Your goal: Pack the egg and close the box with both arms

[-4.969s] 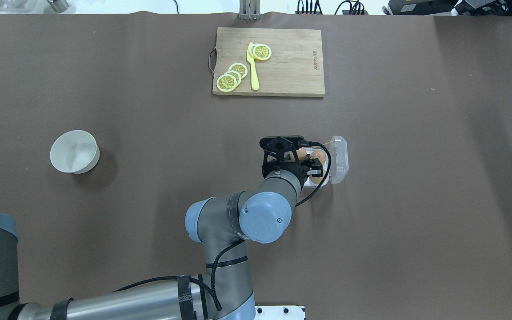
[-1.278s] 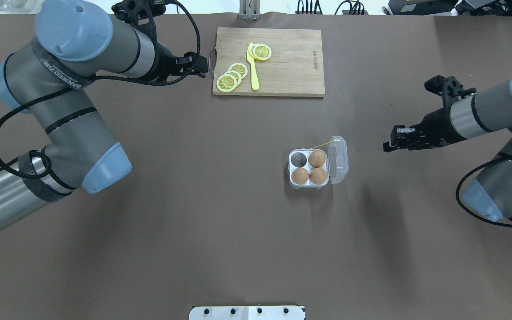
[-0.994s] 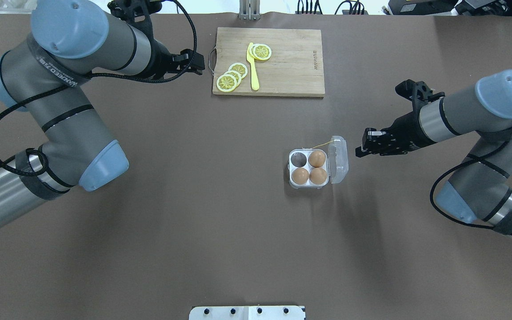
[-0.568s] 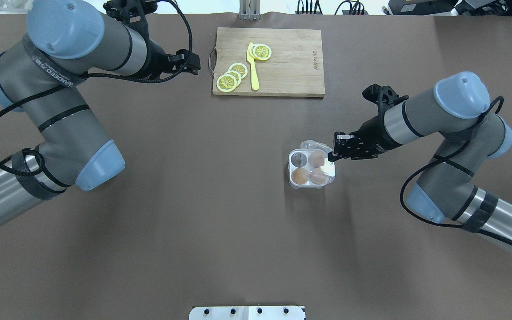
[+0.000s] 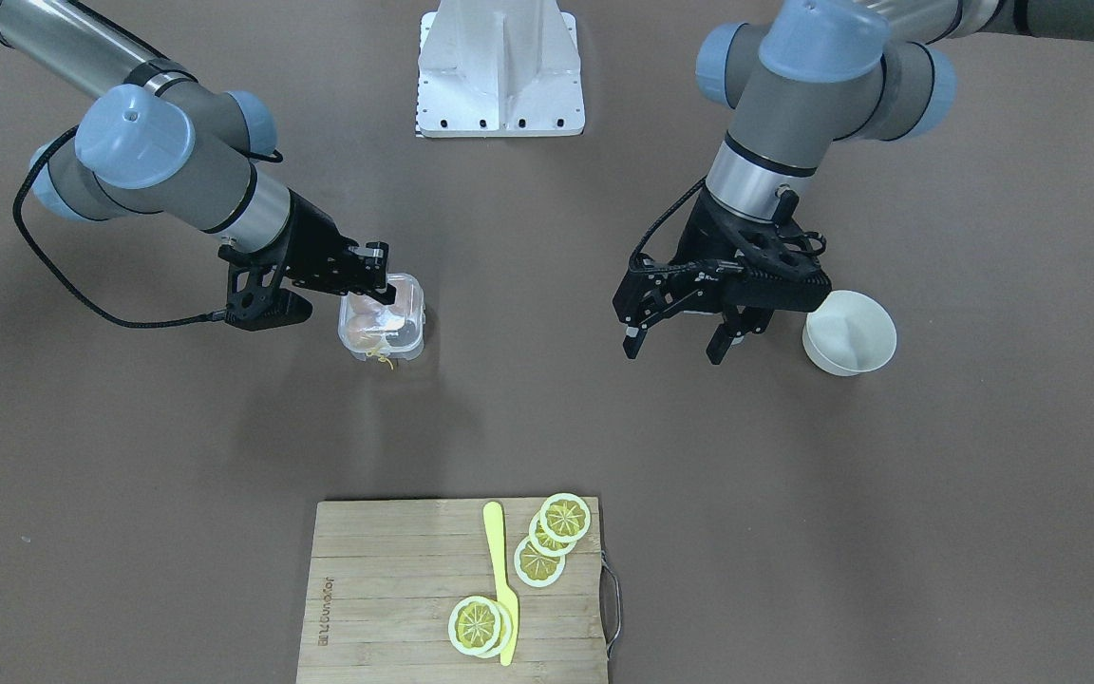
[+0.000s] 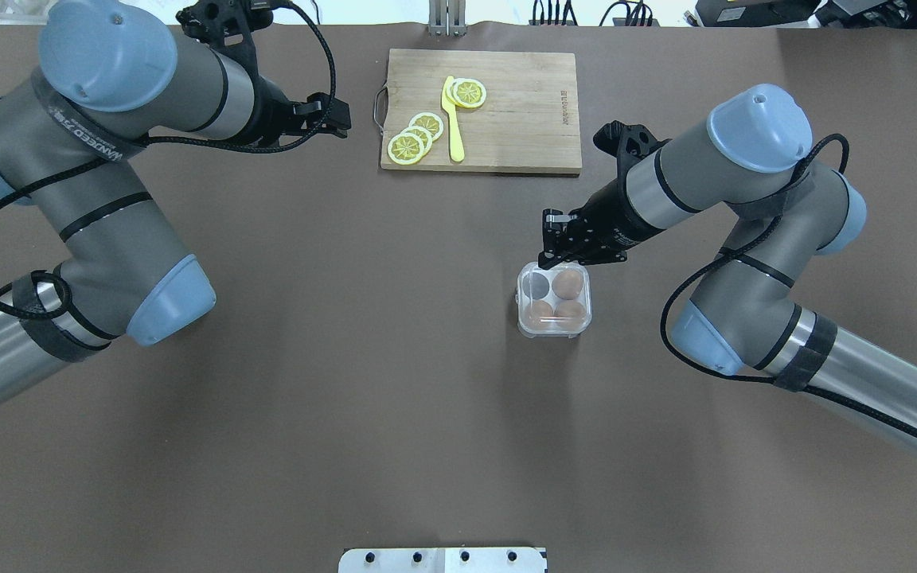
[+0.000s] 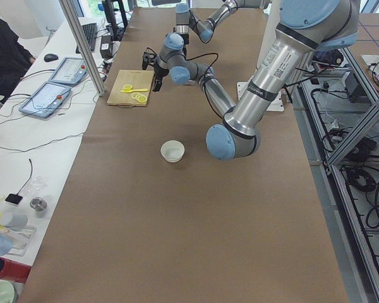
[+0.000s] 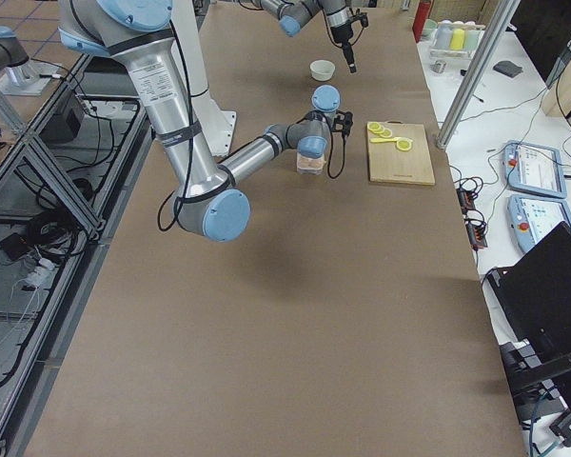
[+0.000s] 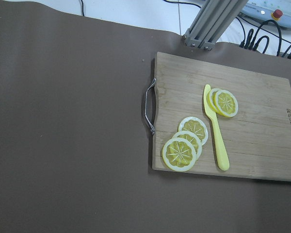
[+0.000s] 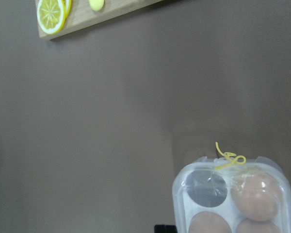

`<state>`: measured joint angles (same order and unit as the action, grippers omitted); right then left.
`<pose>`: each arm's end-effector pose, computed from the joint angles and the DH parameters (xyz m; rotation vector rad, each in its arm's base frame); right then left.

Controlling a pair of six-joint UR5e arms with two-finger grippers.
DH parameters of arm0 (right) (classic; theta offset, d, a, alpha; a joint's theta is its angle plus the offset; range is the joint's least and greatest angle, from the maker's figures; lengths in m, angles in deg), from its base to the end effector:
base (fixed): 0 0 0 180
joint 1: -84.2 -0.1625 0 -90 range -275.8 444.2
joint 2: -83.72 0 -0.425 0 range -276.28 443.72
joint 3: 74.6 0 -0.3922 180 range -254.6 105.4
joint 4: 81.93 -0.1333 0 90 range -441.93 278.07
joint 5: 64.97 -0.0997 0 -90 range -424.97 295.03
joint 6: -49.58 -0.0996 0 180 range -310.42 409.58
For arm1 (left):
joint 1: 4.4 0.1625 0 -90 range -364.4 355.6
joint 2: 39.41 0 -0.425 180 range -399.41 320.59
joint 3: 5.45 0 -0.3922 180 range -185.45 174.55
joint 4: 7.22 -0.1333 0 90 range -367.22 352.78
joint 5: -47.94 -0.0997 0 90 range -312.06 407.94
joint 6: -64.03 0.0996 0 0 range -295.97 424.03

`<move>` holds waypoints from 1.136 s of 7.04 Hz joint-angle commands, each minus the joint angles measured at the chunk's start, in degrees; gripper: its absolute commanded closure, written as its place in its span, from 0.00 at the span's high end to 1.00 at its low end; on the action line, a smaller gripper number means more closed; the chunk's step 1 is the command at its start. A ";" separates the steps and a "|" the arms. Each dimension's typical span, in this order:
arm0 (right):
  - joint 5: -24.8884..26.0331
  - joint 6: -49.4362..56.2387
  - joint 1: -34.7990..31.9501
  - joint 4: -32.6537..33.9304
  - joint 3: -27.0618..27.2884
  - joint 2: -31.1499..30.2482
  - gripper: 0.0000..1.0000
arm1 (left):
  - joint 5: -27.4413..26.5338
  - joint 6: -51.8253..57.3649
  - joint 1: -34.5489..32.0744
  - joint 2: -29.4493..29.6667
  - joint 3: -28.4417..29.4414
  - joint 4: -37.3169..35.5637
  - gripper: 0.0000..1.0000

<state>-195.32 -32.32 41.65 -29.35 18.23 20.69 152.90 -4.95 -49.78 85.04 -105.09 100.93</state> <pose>-0.4262 -0.4846 0.2838 -0.0801 -1.2694 0.1053 0.3826 -0.5409 0.1967 0.3955 1.0340 -0.2392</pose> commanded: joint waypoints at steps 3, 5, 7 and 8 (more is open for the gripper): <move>0.71 8.79 -8.57 9.14 0.15 -1.48 1.00 | -0.11 9.34 -1.97 -9.89 -3.36 0.04 0.98; 0.36 31.70 -16.21 23.74 1.03 -4.63 1.00 | 6.34 18.25 -10.03 -14.22 -3.37 -0.75 0.98; 0.01 55.77 -23.86 33.59 0.95 -10.86 1.00 | 13.66 30.38 -22.66 -22.74 -3.63 -0.22 0.98; -0.08 64.24 -27.99 36.34 0.86 -14.46 1.00 | 16.48 42.75 -27.35 -27.64 -3.11 0.21 0.98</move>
<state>-195.30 19.70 18.75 2.37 19.17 10.52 165.51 24.68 -70.37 62.93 -108.52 100.86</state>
